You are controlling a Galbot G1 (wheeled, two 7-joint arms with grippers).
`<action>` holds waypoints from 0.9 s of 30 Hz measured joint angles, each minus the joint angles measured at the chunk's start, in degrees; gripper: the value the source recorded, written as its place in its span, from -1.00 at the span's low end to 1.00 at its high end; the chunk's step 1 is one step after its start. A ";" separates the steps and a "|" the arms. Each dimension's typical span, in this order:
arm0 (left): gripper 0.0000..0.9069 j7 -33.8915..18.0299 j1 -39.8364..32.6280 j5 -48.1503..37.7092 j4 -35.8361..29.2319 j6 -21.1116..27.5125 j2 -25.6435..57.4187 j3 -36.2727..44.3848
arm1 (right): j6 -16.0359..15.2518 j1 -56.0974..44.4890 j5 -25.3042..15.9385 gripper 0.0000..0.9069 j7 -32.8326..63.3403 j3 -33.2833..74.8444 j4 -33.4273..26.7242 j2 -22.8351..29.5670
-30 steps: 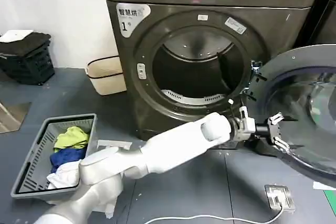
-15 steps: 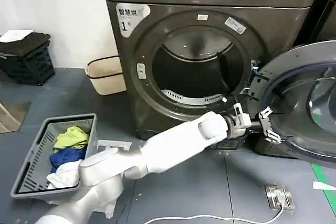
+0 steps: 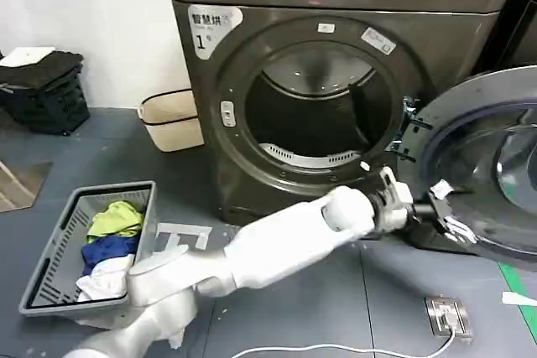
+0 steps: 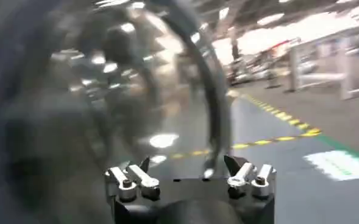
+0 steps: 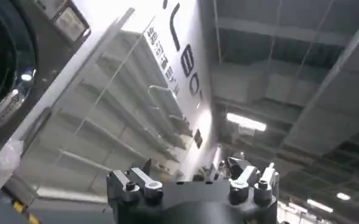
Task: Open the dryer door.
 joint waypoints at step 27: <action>1.00 2.03 6.63 -3.93 -43.43 2.33 39.95 -5.65 | -13.99 3.28 -3.60 1.00 3.87 -6.13 -1.57 -8.09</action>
